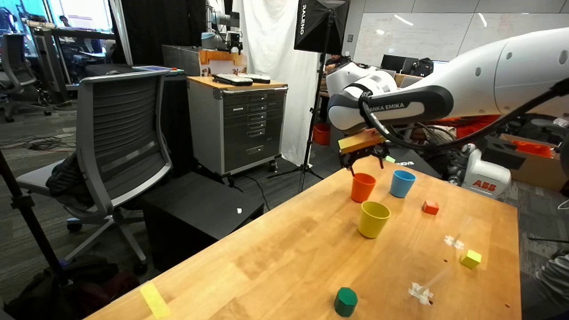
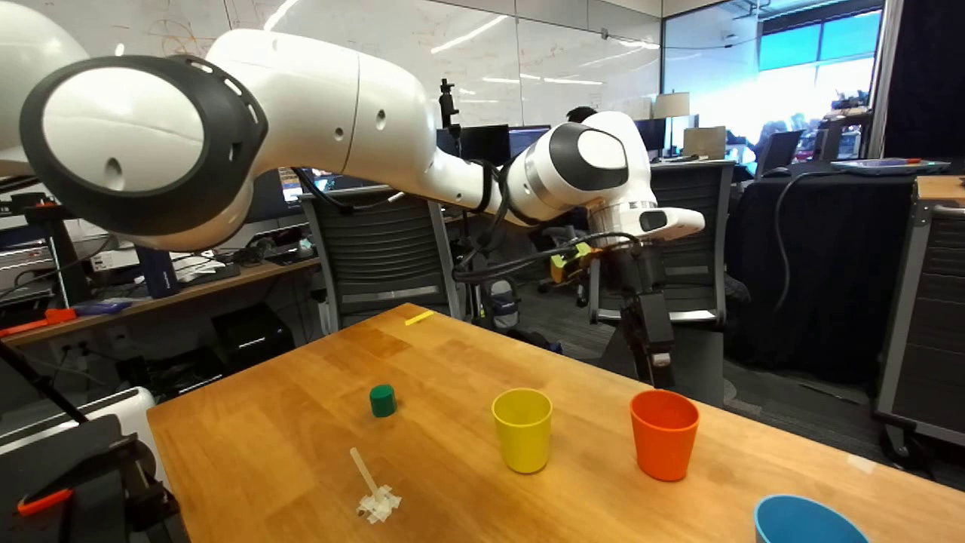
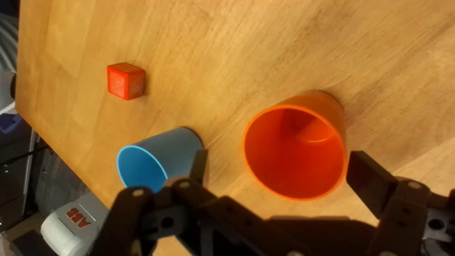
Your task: Stack the orange cup on top of the blue cup then stack the yellow cup on top of the orange cup
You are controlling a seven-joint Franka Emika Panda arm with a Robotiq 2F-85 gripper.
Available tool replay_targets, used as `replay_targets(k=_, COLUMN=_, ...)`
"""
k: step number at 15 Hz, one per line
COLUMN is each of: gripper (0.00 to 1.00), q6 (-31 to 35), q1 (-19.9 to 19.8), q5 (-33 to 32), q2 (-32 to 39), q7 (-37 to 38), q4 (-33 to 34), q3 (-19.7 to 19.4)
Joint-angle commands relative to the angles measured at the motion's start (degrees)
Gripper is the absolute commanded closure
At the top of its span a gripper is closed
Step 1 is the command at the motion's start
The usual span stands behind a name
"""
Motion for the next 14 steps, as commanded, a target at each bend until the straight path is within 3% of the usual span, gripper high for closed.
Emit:
replay_targets(k=1, gripper=0.0, q6=4.31, q1=0.63, q5=-0.82, q2=1.04, q7=1.24, q4=1.1, q3=-0.37)
replay_targets(k=14, gripper=0.0, q6=5.82, q1=1.74, q5=-0.47, q2=3.93, q7=4.58, q4=-0.77, q3=1.07)
